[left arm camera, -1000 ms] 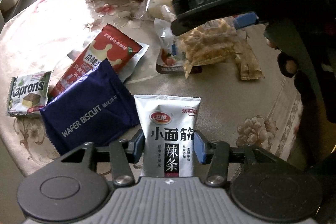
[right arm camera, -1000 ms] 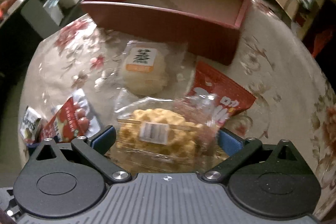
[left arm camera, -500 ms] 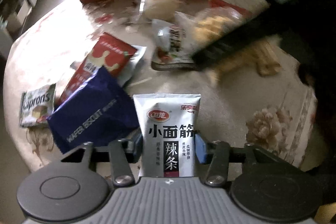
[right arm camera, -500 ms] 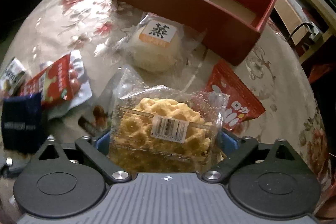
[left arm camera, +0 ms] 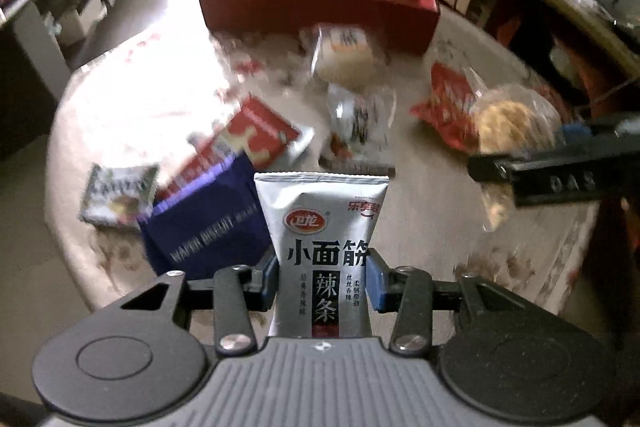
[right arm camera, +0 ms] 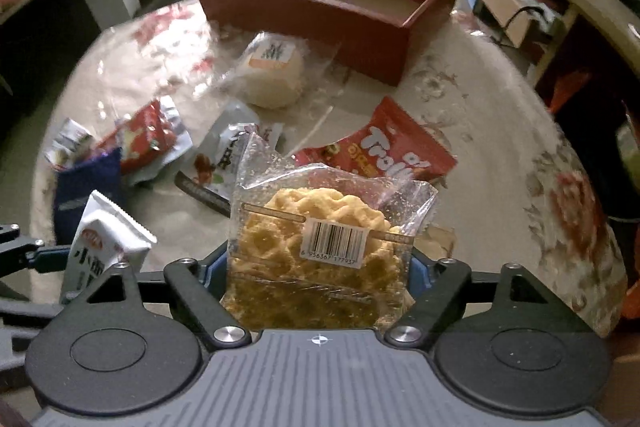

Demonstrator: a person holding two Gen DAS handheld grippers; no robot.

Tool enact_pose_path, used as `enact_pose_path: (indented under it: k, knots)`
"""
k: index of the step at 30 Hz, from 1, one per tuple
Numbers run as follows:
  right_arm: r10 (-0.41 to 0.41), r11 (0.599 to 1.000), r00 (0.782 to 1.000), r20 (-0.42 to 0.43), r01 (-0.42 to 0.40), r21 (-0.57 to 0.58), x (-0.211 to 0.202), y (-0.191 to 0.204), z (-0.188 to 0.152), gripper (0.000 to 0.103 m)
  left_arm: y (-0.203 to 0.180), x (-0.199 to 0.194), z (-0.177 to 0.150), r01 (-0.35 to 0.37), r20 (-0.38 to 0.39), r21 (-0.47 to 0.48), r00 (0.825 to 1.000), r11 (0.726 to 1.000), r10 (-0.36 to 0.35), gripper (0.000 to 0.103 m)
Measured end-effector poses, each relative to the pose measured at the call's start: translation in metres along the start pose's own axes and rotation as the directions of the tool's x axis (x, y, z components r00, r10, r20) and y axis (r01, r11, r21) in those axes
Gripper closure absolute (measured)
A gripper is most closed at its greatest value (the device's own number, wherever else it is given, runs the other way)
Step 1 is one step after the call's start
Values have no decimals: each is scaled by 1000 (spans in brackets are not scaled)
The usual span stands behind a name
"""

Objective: Organize snacks
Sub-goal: 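Lift both packs and carry them toward the red box, then lower both packs into the red box and open both grippers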

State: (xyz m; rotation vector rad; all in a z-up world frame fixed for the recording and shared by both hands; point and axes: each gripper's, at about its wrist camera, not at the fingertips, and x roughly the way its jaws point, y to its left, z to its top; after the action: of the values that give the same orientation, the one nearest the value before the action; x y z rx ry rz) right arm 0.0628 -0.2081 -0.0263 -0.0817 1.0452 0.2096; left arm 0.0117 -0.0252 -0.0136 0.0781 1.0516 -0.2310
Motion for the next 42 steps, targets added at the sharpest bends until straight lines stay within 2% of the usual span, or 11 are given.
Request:
enact_pose_path:
  k: [5,11,29,32,38,42]
  knots:
    - [-3,999,997,71,0,40,-19,-5,4,17,2,-9,35,4,87,3,996,1000,-5,57]
    - [-11,996,991,133,-1,89,-22,-11,36,17,10,0,84,0,143,-20,990,1000,3,57]
    - [-46,986,979,197,13,166,34,-44,161,17,21,64,242,-32,259,-66,965,997,48,56]
    - [-45,985,980,195,11,173,45,-49,174,17,22,81,260,-56,269,-72,960,996,74,57]
    - [-31,985,983,179,0,172,74,-50,193,17,21,116,279,-48,265,-71,962,996,65,57]
    - [-21,991,985,171,-3,136,94,-40,201,17,26,149,283,-55,227,-80,971,995,72,57]
